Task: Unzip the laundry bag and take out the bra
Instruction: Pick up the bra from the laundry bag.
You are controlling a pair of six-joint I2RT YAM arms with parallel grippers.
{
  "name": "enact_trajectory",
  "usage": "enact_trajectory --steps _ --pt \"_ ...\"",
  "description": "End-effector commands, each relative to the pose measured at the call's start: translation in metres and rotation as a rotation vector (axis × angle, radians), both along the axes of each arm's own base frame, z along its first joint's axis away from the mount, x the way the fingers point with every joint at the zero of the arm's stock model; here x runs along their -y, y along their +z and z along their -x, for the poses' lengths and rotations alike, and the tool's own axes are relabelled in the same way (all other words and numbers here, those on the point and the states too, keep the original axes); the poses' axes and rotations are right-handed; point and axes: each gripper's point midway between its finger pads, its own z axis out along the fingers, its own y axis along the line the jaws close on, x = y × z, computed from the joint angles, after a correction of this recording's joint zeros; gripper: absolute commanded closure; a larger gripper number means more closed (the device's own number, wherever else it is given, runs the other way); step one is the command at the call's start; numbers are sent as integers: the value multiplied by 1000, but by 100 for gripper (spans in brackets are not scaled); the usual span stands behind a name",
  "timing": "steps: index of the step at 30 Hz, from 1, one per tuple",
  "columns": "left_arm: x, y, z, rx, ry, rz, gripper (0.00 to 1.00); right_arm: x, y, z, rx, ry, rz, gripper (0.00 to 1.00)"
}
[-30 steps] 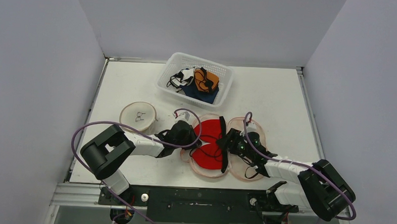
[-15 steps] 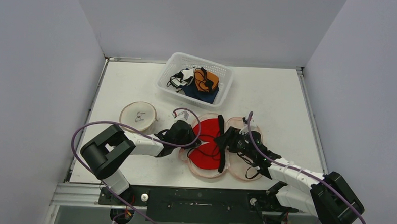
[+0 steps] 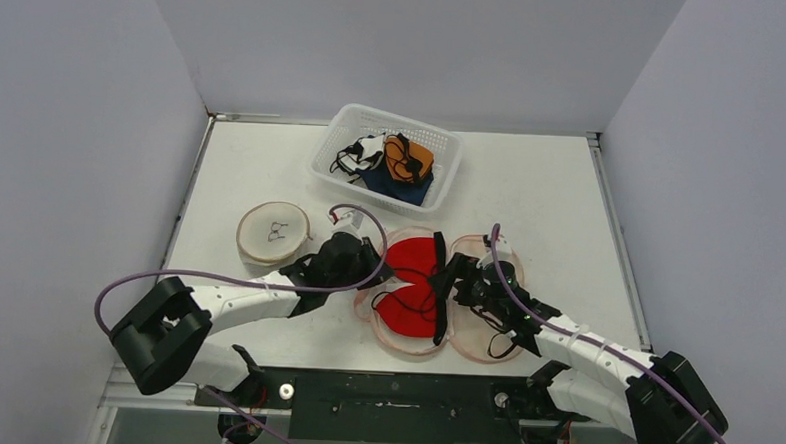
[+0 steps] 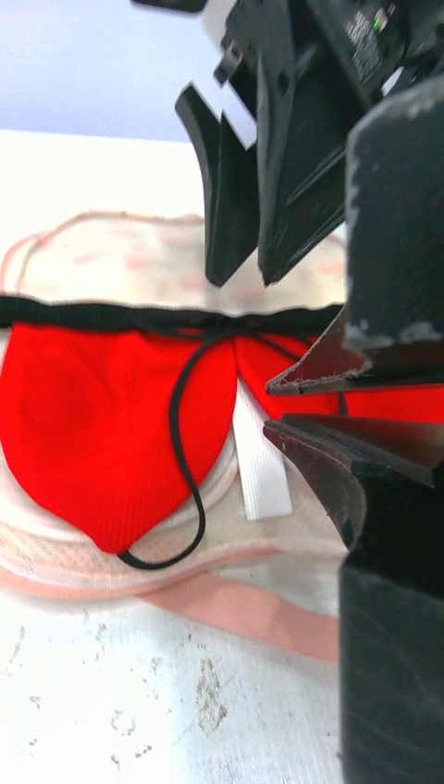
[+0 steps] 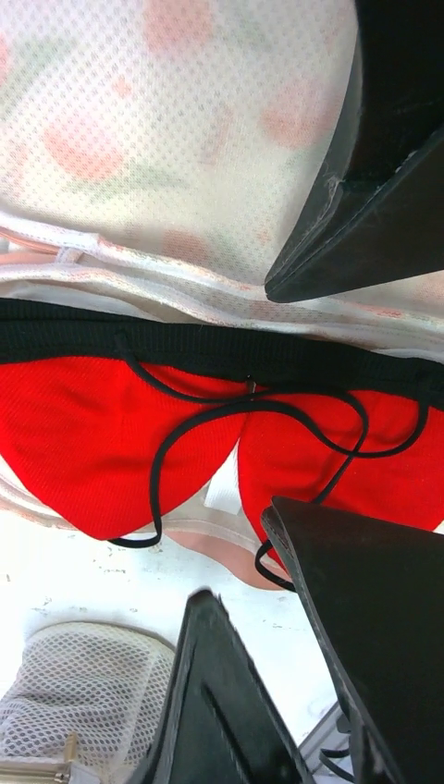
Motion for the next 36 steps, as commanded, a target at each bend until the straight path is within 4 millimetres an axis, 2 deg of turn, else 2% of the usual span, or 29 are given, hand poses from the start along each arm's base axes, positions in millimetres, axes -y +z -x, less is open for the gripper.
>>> enact_trajectory --steps 1,5,9,12,16,19,25,29,36 --pt "5 33 2 52 -35 56 87 1 29 -12 85 -33 -5 20" --pt "32 50 9 63 -116 147 87 -1 42 -12 107 -43 -62 21" --pt "58 40 13 37 -185 162 89 -6 51 -13 119 -47 -121 23" --pt "67 23 11 16 -195 142 90 -8 59 -13 135 -50 -162 23" --pt "62 -3 1 -12 -148 77 93 -17 64 -11 129 -18 -200 23" --pt "52 -24 -5 -42 -101 27 95 -24 58 -10 98 20 -187 23" --pt "35 -51 -10 -79 -45 -21 97 -27 46 -13 76 26 -166 22" --pt "30 -59 -10 -93 -35 -18 97 -26 37 -18 65 23 -132 22" --pt "32 -54 -6 -88 -52 28 97 -33 19 -20 9 38 -110 23"
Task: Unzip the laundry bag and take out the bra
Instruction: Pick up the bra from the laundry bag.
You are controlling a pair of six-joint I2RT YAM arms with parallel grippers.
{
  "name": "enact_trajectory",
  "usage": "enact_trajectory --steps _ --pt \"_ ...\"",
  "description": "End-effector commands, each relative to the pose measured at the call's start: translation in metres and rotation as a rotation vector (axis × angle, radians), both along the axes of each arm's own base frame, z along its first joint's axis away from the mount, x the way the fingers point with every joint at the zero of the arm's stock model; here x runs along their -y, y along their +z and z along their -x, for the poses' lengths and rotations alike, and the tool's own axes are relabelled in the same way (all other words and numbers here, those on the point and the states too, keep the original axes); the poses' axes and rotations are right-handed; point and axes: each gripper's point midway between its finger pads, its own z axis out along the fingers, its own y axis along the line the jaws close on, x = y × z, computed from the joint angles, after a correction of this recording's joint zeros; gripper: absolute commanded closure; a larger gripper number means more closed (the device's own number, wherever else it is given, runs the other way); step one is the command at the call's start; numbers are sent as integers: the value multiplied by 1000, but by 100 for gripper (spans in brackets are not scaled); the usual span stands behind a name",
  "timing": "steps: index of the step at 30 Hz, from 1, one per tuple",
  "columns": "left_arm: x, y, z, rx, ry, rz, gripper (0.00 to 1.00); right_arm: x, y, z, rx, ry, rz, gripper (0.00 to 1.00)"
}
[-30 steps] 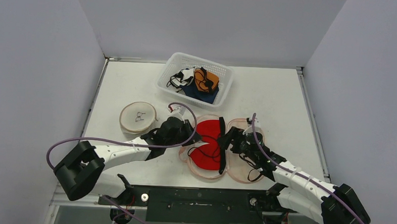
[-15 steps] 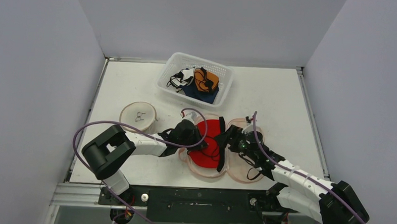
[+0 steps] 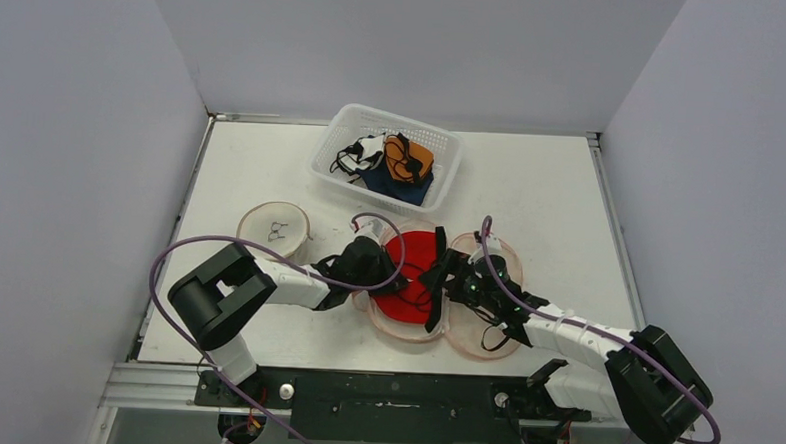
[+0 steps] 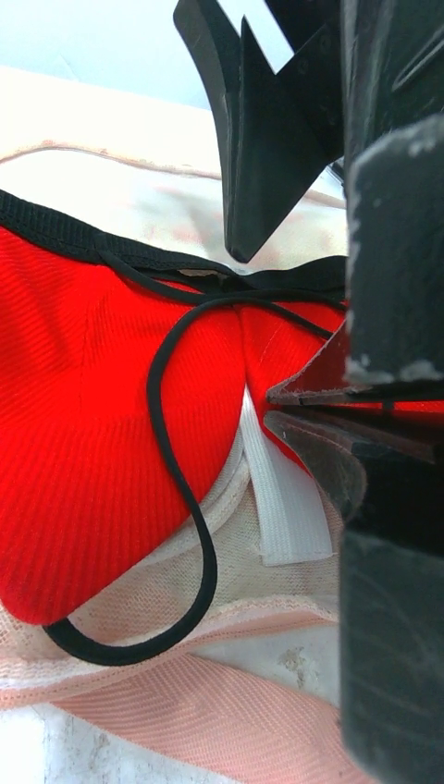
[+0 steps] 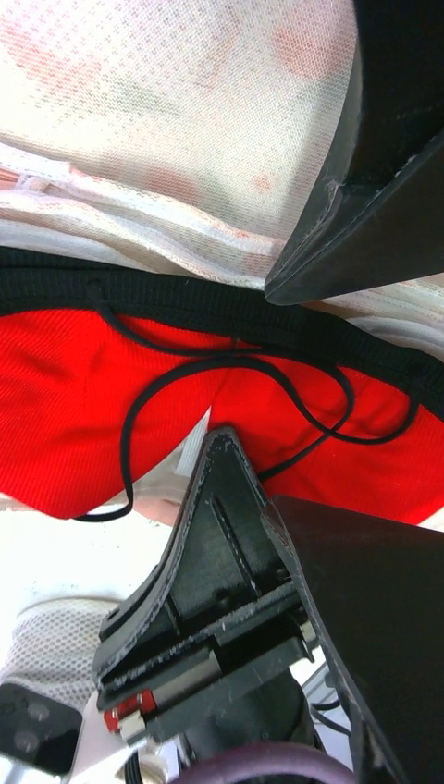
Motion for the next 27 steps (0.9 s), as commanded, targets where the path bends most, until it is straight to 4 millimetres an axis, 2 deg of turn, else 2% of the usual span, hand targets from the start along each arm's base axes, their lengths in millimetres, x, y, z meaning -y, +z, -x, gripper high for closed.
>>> enact_trajectory --steps 1,12,23,27 --pt "-3 1 -2 13 6 21 97 -14 18 -15 48 14 -39 23" --pt "-4 14 -1 35 0 38 97 -10 10 2 -20 -5 -77 23" --pt "-7 16 1 39 5 36 97 -15 -2 -2 -60 -2 -57 24" --pt "-7 15 2 38 4 36 97 -12 -6 1 -64 -9 -50 21"
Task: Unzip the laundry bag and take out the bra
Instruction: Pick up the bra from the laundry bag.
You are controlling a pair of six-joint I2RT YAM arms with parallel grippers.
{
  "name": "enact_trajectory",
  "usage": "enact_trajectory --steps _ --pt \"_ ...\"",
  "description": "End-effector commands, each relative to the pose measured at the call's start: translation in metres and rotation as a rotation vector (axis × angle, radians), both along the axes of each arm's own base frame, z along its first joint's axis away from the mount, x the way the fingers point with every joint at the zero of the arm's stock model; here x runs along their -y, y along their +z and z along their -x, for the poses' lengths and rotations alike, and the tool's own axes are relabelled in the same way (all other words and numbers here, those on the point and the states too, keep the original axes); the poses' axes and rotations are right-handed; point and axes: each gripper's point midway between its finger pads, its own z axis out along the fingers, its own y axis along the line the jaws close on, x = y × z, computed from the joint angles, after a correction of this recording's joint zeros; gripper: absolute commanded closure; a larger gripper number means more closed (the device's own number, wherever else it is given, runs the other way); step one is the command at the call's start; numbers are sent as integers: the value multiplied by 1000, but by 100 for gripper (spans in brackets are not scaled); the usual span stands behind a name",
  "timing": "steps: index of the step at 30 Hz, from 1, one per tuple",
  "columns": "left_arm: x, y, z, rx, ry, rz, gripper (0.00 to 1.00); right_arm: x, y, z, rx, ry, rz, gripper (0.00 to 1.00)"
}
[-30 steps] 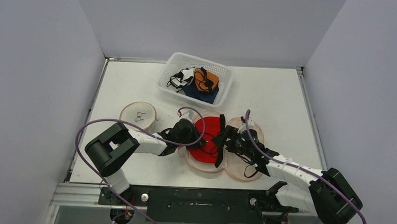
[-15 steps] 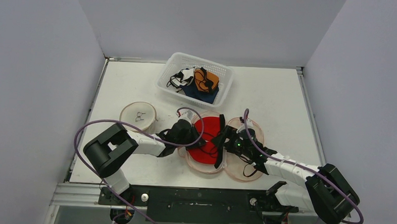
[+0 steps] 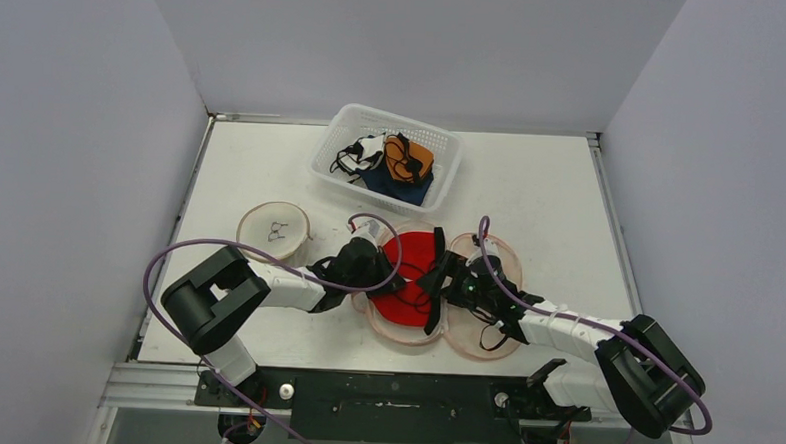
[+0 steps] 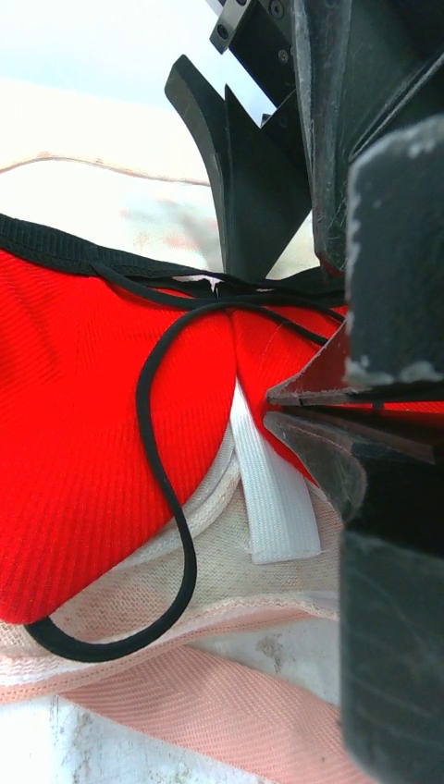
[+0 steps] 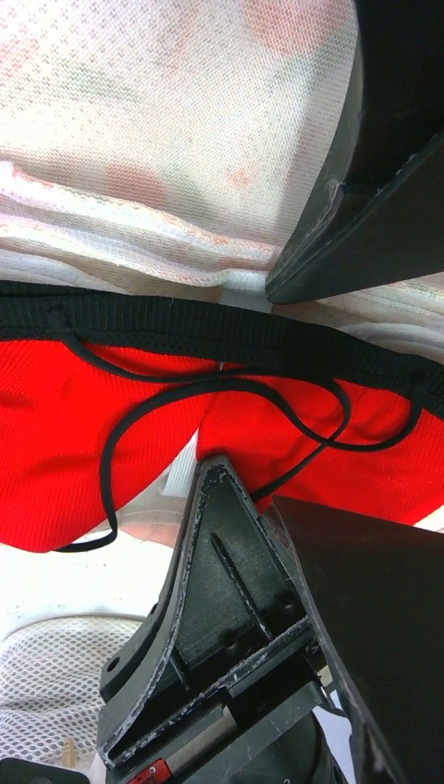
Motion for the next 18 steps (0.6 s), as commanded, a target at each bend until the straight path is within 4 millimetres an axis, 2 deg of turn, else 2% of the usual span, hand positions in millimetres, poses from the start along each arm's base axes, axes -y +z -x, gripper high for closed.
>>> enact_trajectory --steps 1,4,10,13,18 --pt "-3 9 -2 26 6 14 97 -6 12 -6 47 -4 -36 21" --pt "-4 7 -1 23 6 13 97 -12 18 -8 68 8 -69 25" --pt "-4 6 2 19 3 27 97 -26 23 -14 76 21 -94 40" --pt "-3 7 3 19 0 35 97 -30 19 -16 62 23 -87 39" --pt "-2 10 4 21 -4 50 97 -29 5 -18 35 3 -60 31"
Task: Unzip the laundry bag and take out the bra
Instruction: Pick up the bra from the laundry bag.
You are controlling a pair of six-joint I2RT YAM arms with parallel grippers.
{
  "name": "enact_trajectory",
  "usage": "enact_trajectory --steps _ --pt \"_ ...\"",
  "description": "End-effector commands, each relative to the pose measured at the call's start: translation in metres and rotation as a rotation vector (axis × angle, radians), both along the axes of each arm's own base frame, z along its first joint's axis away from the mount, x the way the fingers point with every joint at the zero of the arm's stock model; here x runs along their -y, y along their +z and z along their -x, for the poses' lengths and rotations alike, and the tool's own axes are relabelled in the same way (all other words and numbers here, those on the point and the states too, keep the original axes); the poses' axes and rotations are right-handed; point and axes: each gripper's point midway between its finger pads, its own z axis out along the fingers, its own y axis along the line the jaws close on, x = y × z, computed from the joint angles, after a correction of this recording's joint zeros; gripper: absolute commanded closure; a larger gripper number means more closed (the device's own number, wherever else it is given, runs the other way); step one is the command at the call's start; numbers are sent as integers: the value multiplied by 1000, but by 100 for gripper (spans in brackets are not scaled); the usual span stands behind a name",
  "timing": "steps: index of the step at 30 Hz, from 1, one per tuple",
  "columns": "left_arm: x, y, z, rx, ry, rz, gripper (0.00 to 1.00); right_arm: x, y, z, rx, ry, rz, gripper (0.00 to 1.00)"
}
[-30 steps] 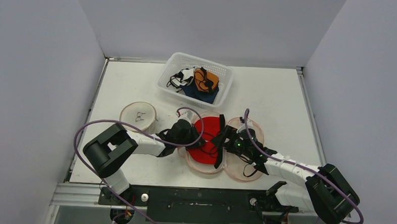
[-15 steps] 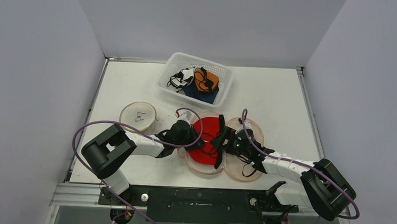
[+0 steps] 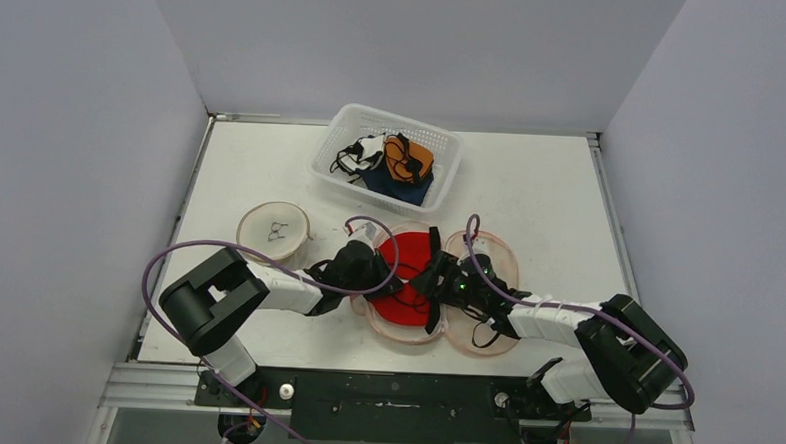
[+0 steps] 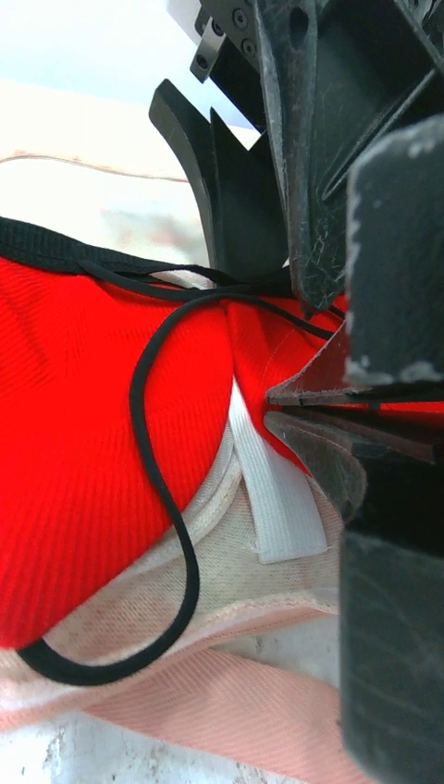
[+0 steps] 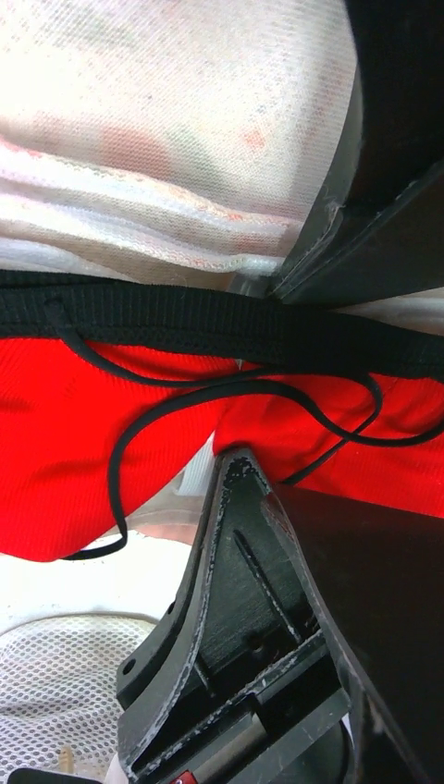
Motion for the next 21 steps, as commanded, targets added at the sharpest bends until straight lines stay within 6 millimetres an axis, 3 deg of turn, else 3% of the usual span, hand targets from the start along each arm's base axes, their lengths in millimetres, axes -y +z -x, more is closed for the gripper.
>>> enact_trajectory --steps 1,6,13,19,21 --pt "3 14 0 29 -7 44 97 -12 13 -16 57 -15 -40 31" --pt "3 15 0 31 -9 48 97 -17 19 -19 86 -16 -77 45" --pt "4 18 1 34 -13 58 97 -24 26 -20 114 4 -81 78" --pt "2 37 2 60 -11 80 97 -19 34 -15 146 7 -48 80" --pt "1 43 2 74 -10 85 97 -16 37 -15 158 1 -43 70"
